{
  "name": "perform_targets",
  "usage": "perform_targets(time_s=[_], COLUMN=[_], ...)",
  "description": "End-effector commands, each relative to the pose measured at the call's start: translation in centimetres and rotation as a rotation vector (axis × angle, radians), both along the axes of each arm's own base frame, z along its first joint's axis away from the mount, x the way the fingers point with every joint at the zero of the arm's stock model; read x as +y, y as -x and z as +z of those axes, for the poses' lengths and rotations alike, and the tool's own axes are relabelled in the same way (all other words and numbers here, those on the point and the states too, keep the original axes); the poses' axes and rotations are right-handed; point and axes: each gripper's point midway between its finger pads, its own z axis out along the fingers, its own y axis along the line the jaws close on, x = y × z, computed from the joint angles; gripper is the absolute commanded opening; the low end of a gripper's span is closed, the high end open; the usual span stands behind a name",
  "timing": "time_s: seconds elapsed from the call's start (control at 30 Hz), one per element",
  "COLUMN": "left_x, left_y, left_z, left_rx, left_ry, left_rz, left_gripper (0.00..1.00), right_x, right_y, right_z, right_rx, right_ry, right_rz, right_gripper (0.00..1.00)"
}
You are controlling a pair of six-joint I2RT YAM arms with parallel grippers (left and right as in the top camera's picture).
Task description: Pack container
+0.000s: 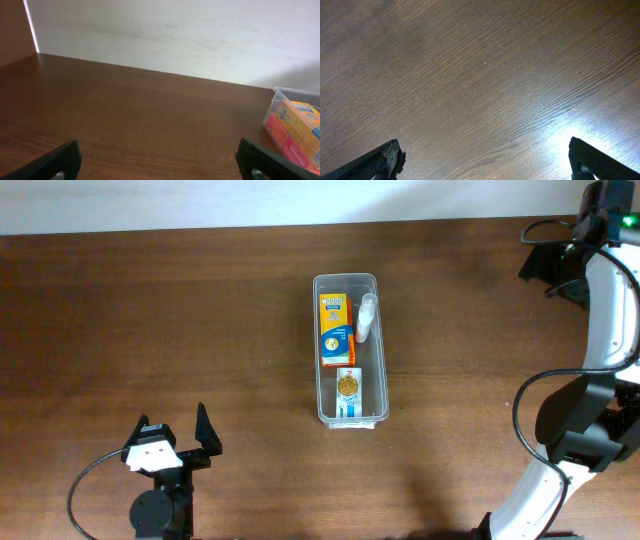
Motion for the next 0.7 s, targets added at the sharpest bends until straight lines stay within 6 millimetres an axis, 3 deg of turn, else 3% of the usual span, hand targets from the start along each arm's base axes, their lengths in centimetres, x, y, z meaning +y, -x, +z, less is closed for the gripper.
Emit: perform_targets(time_s=[0.0,0.27,0.37,0.43,0.57,0.67], left_x=[0.2,0.3,0.3,0.3,0.2,0.3], left_y=[0.1,0.1,0.1,0.1,0.1,0.1], left_z=[0.0,0.0,0.0,0.0,0.0,0.0], left_rx=[-0.001,-0.001,-0.001,-0.001,-0.001,-0.001], left_ry=[-0.017,-0.017,-0.017,-0.017,-0.017,-0.017], left_rz=[0.012,0.013,0.013,0.013,0.012,0.013], left_gripper=[0.99,0.99,0.99,0.99,0.99,0.99], right_x=[-0.1,-0.2,0.4,1.1,4.0,5.4], right_y=[0.1,0.4,0.0,-0.7,-2.1,-1.9], right_z=[0.1,0.1,1.9,4.3,11.1,15.0], right_rx=[0.002,0.013,-0.037,-0.117,-0.331,-0.424], right_ry=[0.005,0.012,0.033,0.055,0.112,0.197], right_rz=[-0.003,-0.006,0.007,0.025,0.085,0.091], right_gripper=[0.98,0.98,0.98,0.98,0.98,0.98])
